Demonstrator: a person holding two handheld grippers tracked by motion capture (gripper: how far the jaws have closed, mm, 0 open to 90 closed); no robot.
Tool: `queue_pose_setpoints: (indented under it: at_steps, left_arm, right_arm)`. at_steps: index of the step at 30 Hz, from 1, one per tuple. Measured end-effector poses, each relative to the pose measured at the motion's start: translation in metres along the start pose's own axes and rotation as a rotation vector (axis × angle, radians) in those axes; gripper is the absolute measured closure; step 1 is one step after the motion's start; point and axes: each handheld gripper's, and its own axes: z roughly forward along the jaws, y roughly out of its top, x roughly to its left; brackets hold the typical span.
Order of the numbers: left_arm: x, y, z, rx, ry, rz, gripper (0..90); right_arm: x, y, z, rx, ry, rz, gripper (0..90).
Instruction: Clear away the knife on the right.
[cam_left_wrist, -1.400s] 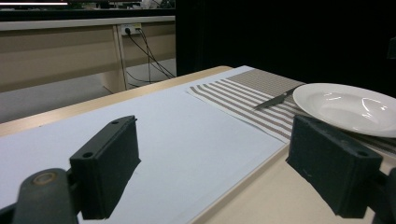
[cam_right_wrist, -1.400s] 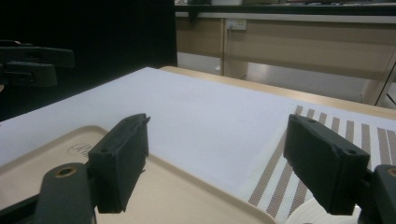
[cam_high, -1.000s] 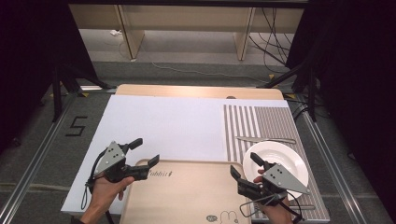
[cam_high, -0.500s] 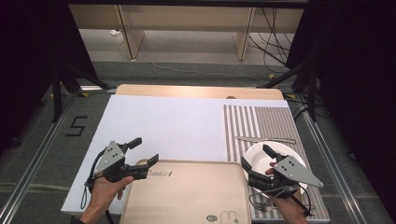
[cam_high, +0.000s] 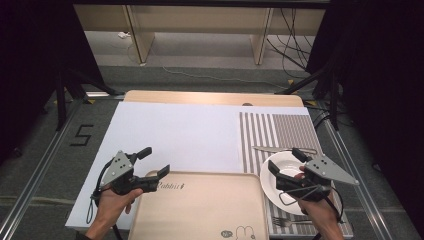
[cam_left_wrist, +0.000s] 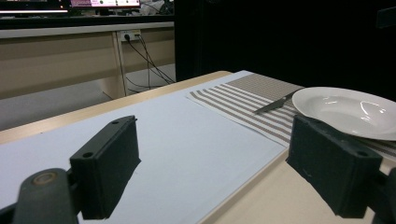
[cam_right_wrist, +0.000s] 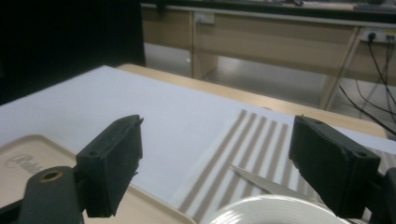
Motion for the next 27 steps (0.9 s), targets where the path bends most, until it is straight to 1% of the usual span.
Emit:
queue_pose_setpoints:
  at_steps: [1, 2, 3, 4, 6, 7, 8, 9, 10, 11, 12, 13, 14, 16, 19, 20, 21, 23, 24, 26, 27]
  left_arm:
    - [0.0, 0.0, 0.0, 0.0, 0.0, -0.001, 15.8]
    - [0.0, 0.0, 0.0, 0.0, 0.001, -0.003, 15.8]
    - [0.0, 0.0, -0.001, 0.011, 0.009, 0.001, 15.8]
    - [0.0, 0.0, 0.0, 0.009, 0.009, 0.001, 15.8]
    - [0.0, 0.0, -0.001, 0.009, 0.009, 0.002, 15.8]
    - [0.0, 0.0, 0.0, 0.001, 0.004, -0.002, 15.8]
    - [0.0, 0.0, -0.001, 0.012, 0.011, 0.003, 15.8]
    - [0.0, 0.0, -0.001, 0.013, 0.012, 0.005, 15.8]
    - [0.001, 0.0, -0.001, 0.016, 0.013, 0.007, 15.8]
    - [0.001, 0.0, -0.001, 0.014, 0.013, 0.004, 15.8]
    - [0.001, 0.0, -0.001, 0.014, 0.013, 0.004, 15.8]
    - [0.001, 0.0, -0.001, 0.014, 0.013, 0.005, 15.8]
    - [0.001, 0.0, -0.001, 0.014, 0.013, 0.004, 15.8]
    - [0.001, 0.0, 0.0, 0.014, 0.011, 0.005, 15.8]
    - [0.001, 0.0, 0.0, 0.013, 0.01, 0.005, 15.8]
    - [0.0, 0.0, 0.0, 0.013, 0.009, 0.007, 15.8]
    - [0.0, 0.0, 0.0, 0.013, 0.009, 0.007, 15.8]
    - [0.001, 0.0, 0.0, 0.014, 0.011, 0.006, 15.8]
    - [0.001, -0.001, 0.0, 0.016, 0.012, 0.005, 15.8]
    - [0.002, -0.001, 0.0, 0.018, 0.016, 0.005, 15.8]
    - [0.002, -0.001, 0.0, 0.018, 0.017, 0.005, 15.8]
  right_arm:
    - [-0.002, 0.002, 0.0, 0.027, -0.009, 0.012, 18.4]
    - [-0.009, 0.006, -0.001, 0.022, -0.018, 0.009, 18.4]
    - [-0.012, 0.008, -0.002, 0.031, -0.02, 0.011, 18.3]
    - [-0.012, 0.008, -0.002, 0.031, -0.02, 0.011, 18.3]
    - [-0.018, 0.012, -0.003, 0.03, -0.026, 0.006, 18.4]
    - [-0.022, 0.014, -0.003, 0.05, -0.038, 0.001, 18.4]
    - [-0.022, 0.014, -0.003, 0.05, -0.038, 0.001, 18.4]
    - [-0.027, 0.017, -0.004, 0.078, -0.042, -0.006, 18.3]
    - [-0.029, 0.019, -0.005, 0.097, -0.032, -0.002, 18.2]
    - [-0.031, 0.019, -0.004, 0.085, -0.029, -0.006, 18.1]
    - [-0.031, 0.019, -0.004, 0.085, -0.029, -0.006, 18.1]
    - [-0.033, 0.021, -0.004, 0.101, -0.03, -0.017, 18.0]
    - [-0.036, 0.022, -0.004, 0.112, -0.03, -0.04, 18.0]
    - [-0.04, 0.023, -0.004, 0.128, -0.052, -0.078, 17.8]
    - [-0.047, 0.025, -0.004, 0.144, -0.076, -0.1, 17.8]
    - [-0.053, 0.025, -0.004, 0.163, -0.079, -0.102, 17.9]
    - [-0.053, 0.025, -0.004, 0.163, -0.079, -0.102, 17.9]
    - [-0.059, 0.026, -0.003, 0.183, -0.08, -0.111, 17.8]
    - [-0.064, 0.026, -0.001, 0.201, -0.086, -0.132, 17.8]
    - [-0.065, 0.026, 0.0, 0.21, -0.085, -0.139, 17.9]
    - [-0.069, 0.027, 0.002, 0.235, -0.081, -0.15, 17.8]
